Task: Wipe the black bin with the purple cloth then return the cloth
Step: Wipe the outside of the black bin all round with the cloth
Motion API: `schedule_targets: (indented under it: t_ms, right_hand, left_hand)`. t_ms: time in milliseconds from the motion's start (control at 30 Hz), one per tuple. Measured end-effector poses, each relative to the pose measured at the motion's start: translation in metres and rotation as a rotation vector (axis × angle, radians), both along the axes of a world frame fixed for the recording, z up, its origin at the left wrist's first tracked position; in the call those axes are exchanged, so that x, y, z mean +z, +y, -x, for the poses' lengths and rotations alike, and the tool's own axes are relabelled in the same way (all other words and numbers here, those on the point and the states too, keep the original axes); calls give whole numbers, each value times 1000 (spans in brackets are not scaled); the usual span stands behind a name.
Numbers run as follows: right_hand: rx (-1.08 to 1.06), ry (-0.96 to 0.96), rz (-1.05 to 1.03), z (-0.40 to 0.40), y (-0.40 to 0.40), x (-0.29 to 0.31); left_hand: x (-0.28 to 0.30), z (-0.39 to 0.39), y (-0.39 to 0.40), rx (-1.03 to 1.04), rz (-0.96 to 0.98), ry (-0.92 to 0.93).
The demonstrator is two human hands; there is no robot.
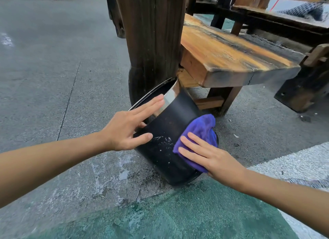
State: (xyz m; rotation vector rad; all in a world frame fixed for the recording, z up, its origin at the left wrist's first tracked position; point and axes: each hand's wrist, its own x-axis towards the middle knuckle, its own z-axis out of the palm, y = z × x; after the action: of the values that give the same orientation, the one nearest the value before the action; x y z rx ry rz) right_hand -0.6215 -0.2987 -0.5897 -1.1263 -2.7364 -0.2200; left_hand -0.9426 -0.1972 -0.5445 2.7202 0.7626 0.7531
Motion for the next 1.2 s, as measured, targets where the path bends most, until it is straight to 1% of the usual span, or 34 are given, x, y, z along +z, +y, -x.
schedule_targets:
  t_ms: [133,267,367,500,567,667,767,833,900,1033,1067,1100,1200]
  right_hand:
    - [21,-49,-1,-29,-13,-7]
    - [-62,-123,19,-57,-22,-6]
    - [-189,12,87,-75,-19,5]
    - [-325,220,15,-77,-1,35]
    - [-305,331,-70,-58,10,55]
    - [-198,476,-185,-13,23,78]
    - [-117,535,-157,37,32,81]
    - [-92,514,-87,62,36,74]
    - [-136,449,-47,76,37,61]
    - [-378,311,-205,81,35,45]
    - [-401,285,-226,80,35,44]
    - [-387,282,-231,77,36,42]
    - [-246,375,-168,68,35,38]
  left_hand:
    - [-1,-7,2,-3,-8,12]
    - [1,-14,2,-19,-27,4]
    - [-1,-16,0,-28,-26,-16]
    - [-2,-10,-2,-20,-14,-21]
    - [-3,-7,-2,-20,-15,-22]
    - [-4,-6,-2,-5,-19,-16]
    - [-3,-6,-3,-3,-8,-35]
    - [-3,-7,-4,4,-12,-51]
    - [-2,-7,-6,29,-49,-54]
    - [-2,-7,-8,39,-54,-72]
    - [-3,-6,-8,44,-52,-74]
    - [-4,-6,-8,44,-48,-76]
    - [-6,-8,-7,29,-31,-92]
